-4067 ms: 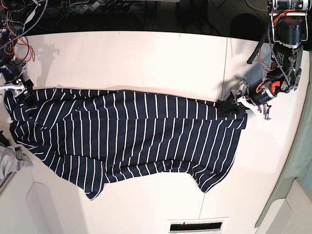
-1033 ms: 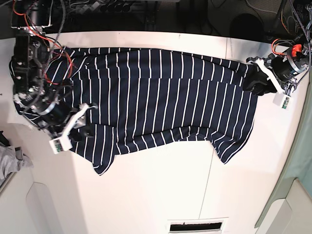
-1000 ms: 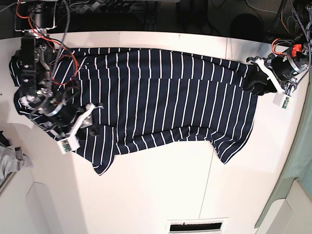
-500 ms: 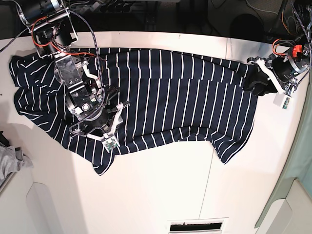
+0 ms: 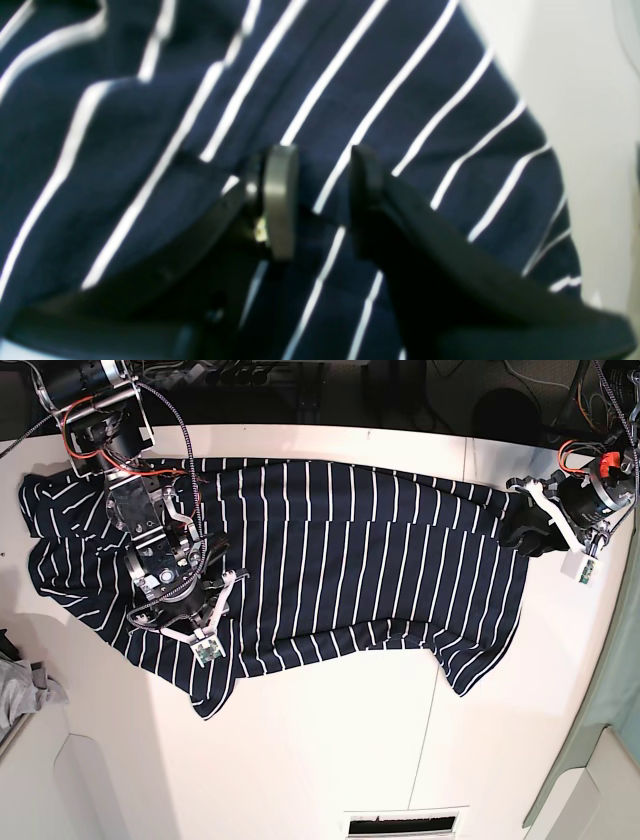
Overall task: Layout the t-shirt on the table in an organized manner, then fold the t-shirt properly
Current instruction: 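Release with the right gripper and move it onto the shirt body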
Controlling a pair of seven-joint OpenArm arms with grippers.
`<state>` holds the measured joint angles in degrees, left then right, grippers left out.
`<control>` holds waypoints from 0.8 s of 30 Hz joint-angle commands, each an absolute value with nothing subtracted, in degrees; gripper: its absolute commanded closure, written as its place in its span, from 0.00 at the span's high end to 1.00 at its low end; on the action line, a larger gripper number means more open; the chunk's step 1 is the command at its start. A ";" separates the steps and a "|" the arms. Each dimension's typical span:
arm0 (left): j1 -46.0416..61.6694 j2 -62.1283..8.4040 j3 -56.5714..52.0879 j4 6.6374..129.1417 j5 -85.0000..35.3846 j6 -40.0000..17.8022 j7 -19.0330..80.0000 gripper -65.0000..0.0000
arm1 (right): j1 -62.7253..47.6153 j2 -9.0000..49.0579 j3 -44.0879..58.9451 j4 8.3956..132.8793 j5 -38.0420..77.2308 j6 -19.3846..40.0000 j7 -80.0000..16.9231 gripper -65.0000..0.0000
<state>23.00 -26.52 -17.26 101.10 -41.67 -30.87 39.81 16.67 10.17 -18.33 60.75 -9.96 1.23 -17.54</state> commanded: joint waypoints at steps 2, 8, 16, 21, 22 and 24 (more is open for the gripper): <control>22.87 -27.33 -17.69 101.86 -42.61 -31.29 38.76 0.42 | 17.98 10.31 -18.04 60.82 -9.13 2.96 -17.54 0.26; 22.90 -27.31 -17.69 101.86 -42.59 -31.31 38.79 0.42 | 18.83 10.28 -18.04 61.58 -6.17 3.18 -17.08 0.35; 22.87 -27.31 -17.69 101.86 -42.61 -31.29 38.74 0.42 | 19.03 10.28 -18.04 61.76 -6.22 3.14 -15.18 0.12; 22.87 -27.33 -17.69 101.86 -42.61 -31.29 38.74 0.42 | 19.03 10.31 -17.93 61.76 -8.12 2.74 -15.20 0.00; 22.87 -27.33 -17.69 101.86 -42.63 -31.31 38.74 0.42 | 19.03 10.31 -17.76 61.76 -8.99 2.74 -15.20 0.00; 22.87 -27.33 -17.69 101.86 -42.59 -31.29 38.74 0.42 | 19.11 10.31 -17.32 61.84 -9.67 2.74 -15.20 0.00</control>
